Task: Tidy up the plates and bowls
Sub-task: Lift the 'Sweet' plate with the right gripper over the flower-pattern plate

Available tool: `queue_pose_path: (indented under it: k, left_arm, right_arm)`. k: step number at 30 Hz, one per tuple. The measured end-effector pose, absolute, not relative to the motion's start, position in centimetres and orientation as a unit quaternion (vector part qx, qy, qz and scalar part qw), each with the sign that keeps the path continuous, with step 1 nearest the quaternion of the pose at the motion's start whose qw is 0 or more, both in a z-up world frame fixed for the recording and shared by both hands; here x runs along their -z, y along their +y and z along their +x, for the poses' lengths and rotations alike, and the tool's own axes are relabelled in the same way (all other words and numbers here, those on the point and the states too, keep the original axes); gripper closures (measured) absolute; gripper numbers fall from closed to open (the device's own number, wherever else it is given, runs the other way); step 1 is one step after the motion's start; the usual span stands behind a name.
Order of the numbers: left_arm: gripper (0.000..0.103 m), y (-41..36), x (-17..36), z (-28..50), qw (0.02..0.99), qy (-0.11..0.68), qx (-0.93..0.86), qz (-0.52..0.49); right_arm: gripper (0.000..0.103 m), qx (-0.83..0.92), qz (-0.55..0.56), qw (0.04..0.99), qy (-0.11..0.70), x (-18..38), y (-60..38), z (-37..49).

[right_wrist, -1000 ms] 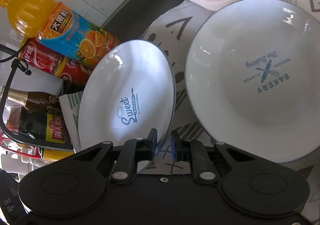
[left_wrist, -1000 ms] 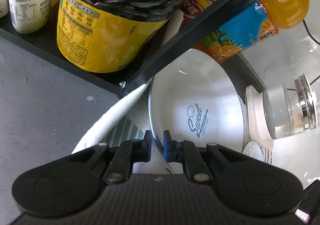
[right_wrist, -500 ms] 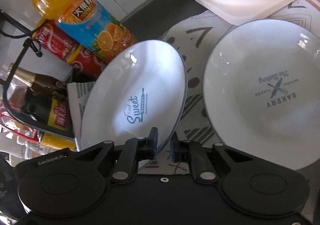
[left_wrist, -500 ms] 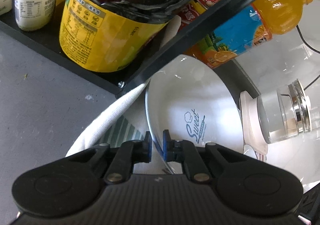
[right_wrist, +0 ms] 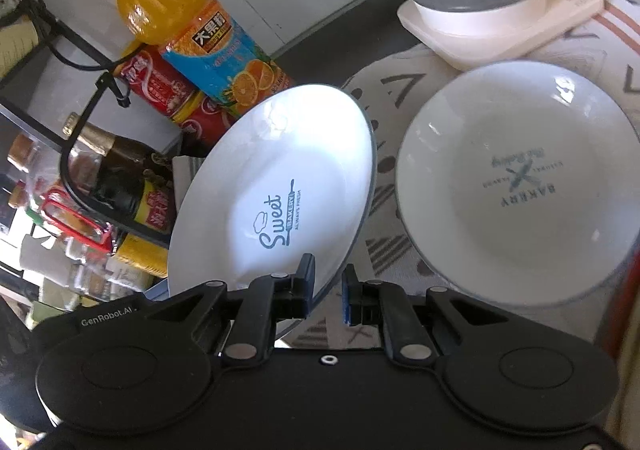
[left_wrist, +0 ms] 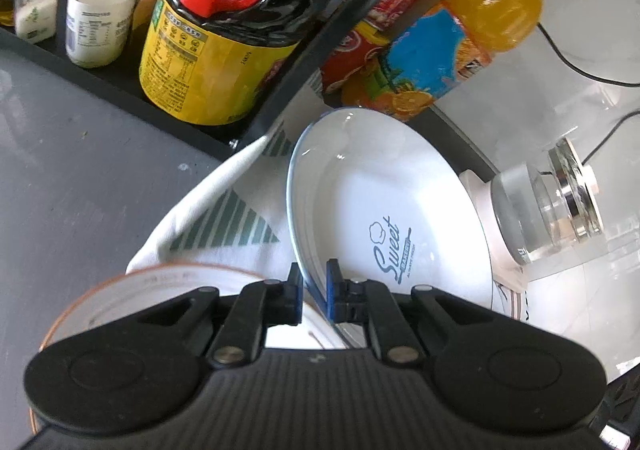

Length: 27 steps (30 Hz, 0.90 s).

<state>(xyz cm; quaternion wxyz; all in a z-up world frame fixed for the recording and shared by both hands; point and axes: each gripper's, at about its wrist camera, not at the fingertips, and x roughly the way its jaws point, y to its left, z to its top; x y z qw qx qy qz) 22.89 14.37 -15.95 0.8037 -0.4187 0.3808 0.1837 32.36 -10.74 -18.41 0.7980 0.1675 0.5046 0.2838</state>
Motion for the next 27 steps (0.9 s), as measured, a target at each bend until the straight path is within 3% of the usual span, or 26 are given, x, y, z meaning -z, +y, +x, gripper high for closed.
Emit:
queue_pose_path:
  k: [27]
  left_arm:
    - [0.094, 7.5, 14.2, 12.0, 0.796, 0.326, -0.267, -0.434]
  right_arm:
    - [0.089, -0.384, 0.116, 0.775, 0.488, 16.5, -15.6, 25.7]
